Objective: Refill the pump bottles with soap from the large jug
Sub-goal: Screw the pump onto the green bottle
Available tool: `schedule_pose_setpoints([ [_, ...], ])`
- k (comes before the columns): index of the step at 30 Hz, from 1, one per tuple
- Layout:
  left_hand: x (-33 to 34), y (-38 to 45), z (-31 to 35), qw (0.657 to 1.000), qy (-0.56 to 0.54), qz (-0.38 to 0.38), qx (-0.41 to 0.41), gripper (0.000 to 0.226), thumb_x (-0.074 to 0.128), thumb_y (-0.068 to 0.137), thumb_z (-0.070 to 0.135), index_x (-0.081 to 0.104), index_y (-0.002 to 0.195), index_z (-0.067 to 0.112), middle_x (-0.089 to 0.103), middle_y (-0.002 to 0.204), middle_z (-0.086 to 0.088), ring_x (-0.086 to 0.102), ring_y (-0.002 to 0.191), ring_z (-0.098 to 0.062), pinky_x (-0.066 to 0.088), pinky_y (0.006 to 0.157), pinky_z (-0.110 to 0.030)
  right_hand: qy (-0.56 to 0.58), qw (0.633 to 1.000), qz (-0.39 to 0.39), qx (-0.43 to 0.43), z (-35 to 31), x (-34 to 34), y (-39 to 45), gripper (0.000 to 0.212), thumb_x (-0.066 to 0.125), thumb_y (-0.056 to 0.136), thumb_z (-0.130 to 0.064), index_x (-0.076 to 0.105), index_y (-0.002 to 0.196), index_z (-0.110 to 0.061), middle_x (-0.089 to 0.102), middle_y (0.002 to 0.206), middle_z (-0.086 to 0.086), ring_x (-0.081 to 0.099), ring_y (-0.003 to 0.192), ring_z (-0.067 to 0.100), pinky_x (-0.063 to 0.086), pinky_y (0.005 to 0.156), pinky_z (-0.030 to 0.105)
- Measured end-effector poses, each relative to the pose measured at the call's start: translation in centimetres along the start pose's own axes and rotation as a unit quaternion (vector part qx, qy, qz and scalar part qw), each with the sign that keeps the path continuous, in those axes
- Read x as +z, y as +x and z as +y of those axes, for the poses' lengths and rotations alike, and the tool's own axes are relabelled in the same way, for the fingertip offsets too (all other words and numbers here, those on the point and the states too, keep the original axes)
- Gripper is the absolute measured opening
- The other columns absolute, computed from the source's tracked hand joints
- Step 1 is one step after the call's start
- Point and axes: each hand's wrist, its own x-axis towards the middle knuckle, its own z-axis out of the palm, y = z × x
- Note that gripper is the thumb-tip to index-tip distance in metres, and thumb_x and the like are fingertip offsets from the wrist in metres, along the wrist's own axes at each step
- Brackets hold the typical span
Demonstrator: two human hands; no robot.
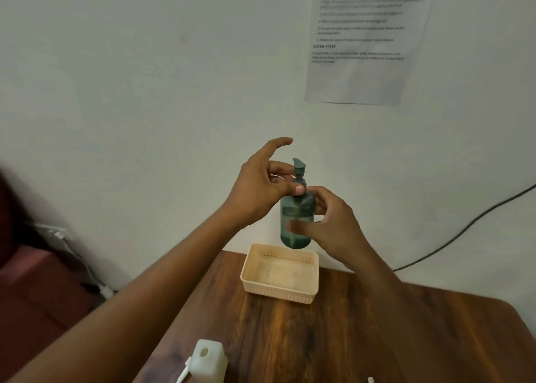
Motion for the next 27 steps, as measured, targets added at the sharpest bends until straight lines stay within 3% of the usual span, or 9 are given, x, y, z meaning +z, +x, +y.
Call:
schedule_pose_setpoints([
  [2,-0.6,-0.1,-3.0,0.998,0.032,0.054,-0.005,0.069,0.088,0.08,0.028,0.053,0.14,0.03,0.078,0.102,0.01,0.075,0.092,-0.008,0.059,0.083,-0.019,-0.01,1.0,-0.004,0.01,1.4,1.9,1.3,0.062,0.089,0.071,-0.037,0.052,0.121,-0.038,0.06,0.115,-0.018,0.06,0.097,0.005,0.043,0.074,0.012],
  [6,-1.6,-0.8,-9.7,0.989,0.072,0.122,-0.051,0.048,0.075,0.091,0.043,0.059,0.134,0.028,0.075,0.109,0.015,0.07,0.099,-0.001,0.057,0.084,-0.017,-0.017,0.999,-0.01,0.041,5.2,6.0,3.9,0.068,0.091,0.068,-0.035,0.05,0.122,-0.037,0.057,0.117,-0.018,0.056,0.095,0.004,0.035,0.069,0.006],
  [13,-0.9,-1.8,-21.0,0.977,0.133,0.088,-0.138,0.055,0.06,0.099,0.05,0.045,0.148,0.03,0.055,0.147,0.007,0.053,0.125,-0.008,0.048,0.101,-0.032,-0.018,0.996,0.005,0.088,12.8,13.0,7.9,0.073,0.094,0.063,-0.033,0.047,0.118,-0.037,0.055,0.114,-0.017,0.056,0.095,0.006,0.034,0.069,0.003],
  [19,0.4,-1.6,-26.9,0.966,0.163,0.052,-0.195,0.058,0.055,0.1,0.054,0.038,0.152,0.035,0.044,0.157,0.002,0.046,0.139,-0.02,0.046,0.11,-0.047,-0.043,0.991,-0.001,0.13,19.7,18.1,10.9,0.076,0.096,0.06,-0.03,0.045,0.116,-0.036,0.053,0.112,-0.018,0.054,0.098,0.006,0.038,0.075,0.01],
  [22,0.6,-1.8,-29.3,0.961,0.171,0.049,-0.213,0.057,0.055,0.1,0.053,0.037,0.152,0.036,0.045,0.156,0.001,0.048,0.138,-0.022,0.049,0.106,-0.043,-0.062,0.986,-0.002,0.153,22.7,20.4,11.7,0.075,0.096,0.058,-0.028,0.044,0.112,-0.033,0.052,0.108,-0.016,0.054,0.095,0.006,0.039,0.071,0.013],
  [25,1.1,-2.2,-31.6,0.956,0.188,0.056,-0.218,0.055,0.055,0.102,0.049,0.04,0.152,0.033,0.05,0.153,0.002,0.054,0.133,-0.021,0.046,0.088,-0.022,-0.082,0.982,-0.003,0.171,25.6,22.7,12.3,0.074,0.096,0.056,-0.026,0.044,0.108,-0.031,0.052,0.104,-0.015,0.054,0.092,0.007,0.041,0.07,0.018],
  [27,1.5,-2.5,-32.9,0.958,0.154,0.067,-0.233,0.052,0.058,0.102,0.043,0.042,0.151,0.03,0.05,0.152,0.0,0.053,0.133,-0.021,0.045,0.088,-0.023,-0.104,0.98,0.001,0.172,27.2,24.0,12.4,0.073,0.096,0.054,-0.025,0.044,0.105,-0.03,0.05,0.104,-0.013,0.053,0.092,0.009,0.042,0.071,0.021],
])
